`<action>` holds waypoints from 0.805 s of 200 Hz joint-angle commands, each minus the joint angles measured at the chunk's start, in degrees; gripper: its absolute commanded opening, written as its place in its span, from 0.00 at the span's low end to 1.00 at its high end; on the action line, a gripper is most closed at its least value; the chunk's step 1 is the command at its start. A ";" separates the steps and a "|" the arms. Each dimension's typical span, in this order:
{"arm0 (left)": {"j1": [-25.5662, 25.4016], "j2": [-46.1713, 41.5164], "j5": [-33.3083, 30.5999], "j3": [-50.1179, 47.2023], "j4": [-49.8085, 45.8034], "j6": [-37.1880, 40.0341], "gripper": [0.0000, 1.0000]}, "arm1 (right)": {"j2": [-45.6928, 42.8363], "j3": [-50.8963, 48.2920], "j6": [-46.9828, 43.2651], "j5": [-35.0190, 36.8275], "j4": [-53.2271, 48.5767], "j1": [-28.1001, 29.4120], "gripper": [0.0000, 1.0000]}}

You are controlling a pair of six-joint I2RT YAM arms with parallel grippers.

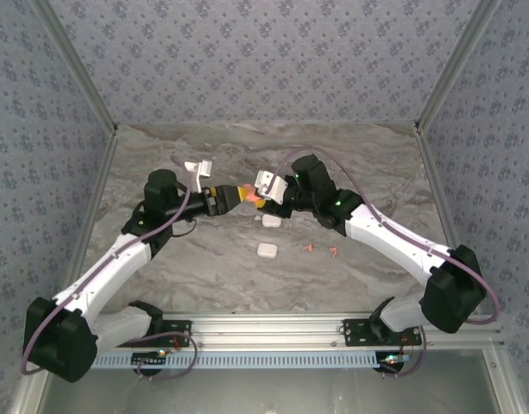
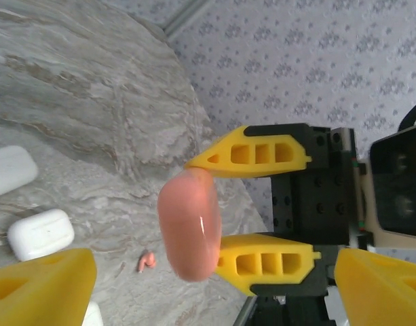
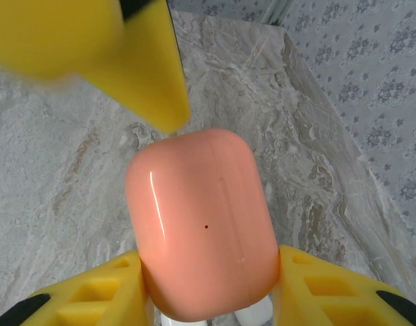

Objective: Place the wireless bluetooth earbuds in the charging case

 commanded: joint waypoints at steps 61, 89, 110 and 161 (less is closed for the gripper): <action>-3.85 5.90 3.05 6.03 0.89 3.37 0.64 | -3.57 -1.06 2.38 2.33 1.75 1.20 0.43; -4.18 6.51 3.15 6.16 1.44 3.41 0.50 | -3.43 -1.07 2.49 2.76 1.44 1.41 0.44; -4.40 6.78 3.15 6.31 1.73 3.39 0.41 | -3.40 -0.77 2.80 2.82 1.00 1.46 0.47; -4.49 6.44 1.94 6.52 1.99 4.78 0.27 | -5.25 -0.63 5.59 0.41 -0.29 0.13 0.65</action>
